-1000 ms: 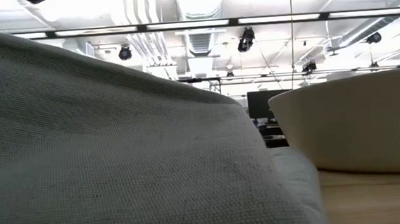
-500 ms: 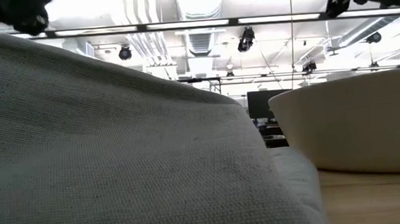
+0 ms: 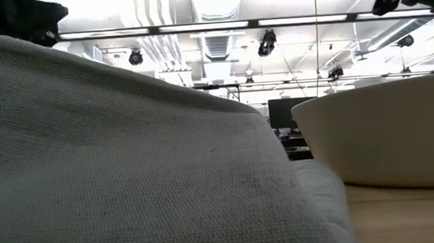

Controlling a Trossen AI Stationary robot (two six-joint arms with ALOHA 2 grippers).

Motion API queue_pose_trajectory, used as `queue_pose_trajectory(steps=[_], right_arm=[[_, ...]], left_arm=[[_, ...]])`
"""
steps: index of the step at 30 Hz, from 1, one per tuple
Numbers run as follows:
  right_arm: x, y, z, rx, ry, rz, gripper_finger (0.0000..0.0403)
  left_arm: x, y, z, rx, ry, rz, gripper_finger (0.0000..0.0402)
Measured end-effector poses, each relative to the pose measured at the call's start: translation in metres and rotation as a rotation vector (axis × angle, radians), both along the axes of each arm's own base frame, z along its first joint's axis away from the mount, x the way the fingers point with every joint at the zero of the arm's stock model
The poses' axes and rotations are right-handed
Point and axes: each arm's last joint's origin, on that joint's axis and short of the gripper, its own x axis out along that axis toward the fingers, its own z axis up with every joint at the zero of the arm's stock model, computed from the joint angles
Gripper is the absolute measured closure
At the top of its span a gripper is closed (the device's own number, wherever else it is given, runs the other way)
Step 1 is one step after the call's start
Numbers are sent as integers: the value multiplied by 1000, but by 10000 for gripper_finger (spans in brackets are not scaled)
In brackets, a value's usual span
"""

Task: Set up tray
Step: Put the yellow cup on the black serving tray

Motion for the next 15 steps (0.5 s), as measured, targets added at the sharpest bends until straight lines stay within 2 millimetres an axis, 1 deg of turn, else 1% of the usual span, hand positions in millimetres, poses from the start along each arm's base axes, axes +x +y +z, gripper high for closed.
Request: queue_pose_trajectory(steps=[2,5,10,13,15], right_arm=[[-1,0,-8,-9,4,-7,385],[1,-1,-13,-17,-5,-52,385],[5,-3,-19,-26,41,-108,385],[6,-3,-20,-24,50,-116,385],[7,-3,-21,-25,66,-117,385]], left_arm=[[3,0,-4,-15,-21,-2,401],[10,0,-17,-18,-23,-3,401],[14,0,-21,-14,-98,-4,401],[16,0,-22,-104,-103,-20,402],[15,0,-20,-132,-104,-25,401]])
